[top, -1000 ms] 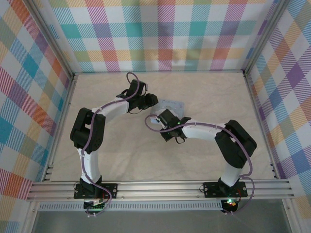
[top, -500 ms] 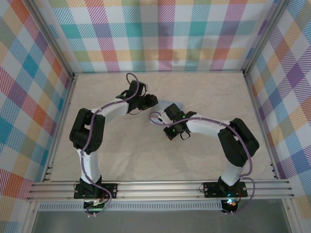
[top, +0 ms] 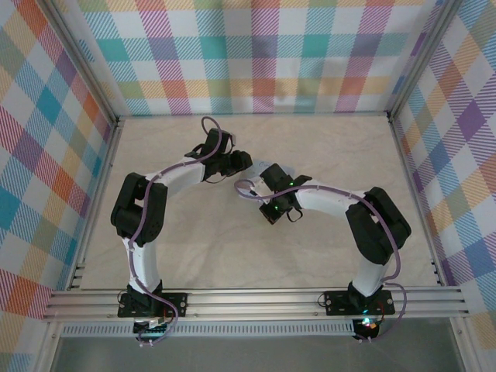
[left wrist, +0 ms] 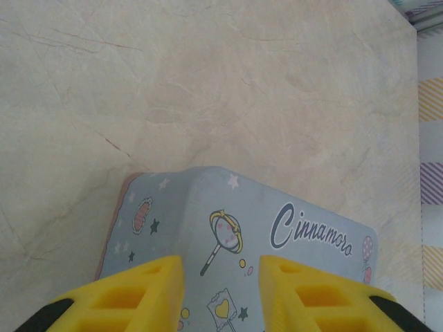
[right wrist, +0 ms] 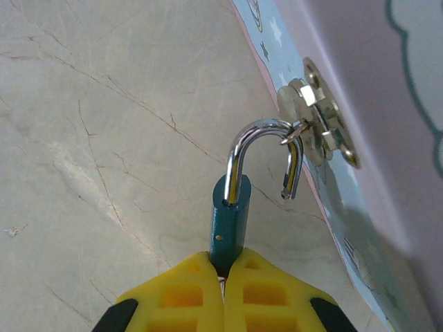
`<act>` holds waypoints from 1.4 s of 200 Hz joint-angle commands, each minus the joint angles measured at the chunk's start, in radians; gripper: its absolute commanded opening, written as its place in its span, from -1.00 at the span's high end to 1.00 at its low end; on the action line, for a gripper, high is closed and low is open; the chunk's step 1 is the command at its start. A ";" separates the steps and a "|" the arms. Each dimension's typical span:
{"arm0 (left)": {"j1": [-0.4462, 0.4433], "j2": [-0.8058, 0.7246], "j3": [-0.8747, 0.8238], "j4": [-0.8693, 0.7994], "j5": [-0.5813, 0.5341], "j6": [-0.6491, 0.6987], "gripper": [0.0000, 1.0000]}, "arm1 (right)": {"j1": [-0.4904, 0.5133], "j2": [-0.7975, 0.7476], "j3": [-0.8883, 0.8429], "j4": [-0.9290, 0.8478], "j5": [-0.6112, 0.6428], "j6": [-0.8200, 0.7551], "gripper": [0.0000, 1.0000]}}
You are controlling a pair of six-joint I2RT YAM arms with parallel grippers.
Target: Unlock a padlock with a key
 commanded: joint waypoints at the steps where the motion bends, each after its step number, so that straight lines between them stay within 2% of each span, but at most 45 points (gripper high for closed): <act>1: 0.015 -0.011 -0.034 -0.082 0.000 0.000 0.30 | 0.004 0.013 0.032 -0.041 -0.014 -0.037 1.00; 72: 0.015 -0.011 -0.054 -0.062 0.014 -0.017 0.30 | 0.018 0.018 0.046 -0.057 0.049 -0.119 1.00; 280: 0.010 -0.013 -0.075 -0.026 0.040 -0.048 0.30 | 0.058 0.049 0.118 -0.040 0.064 -0.212 1.00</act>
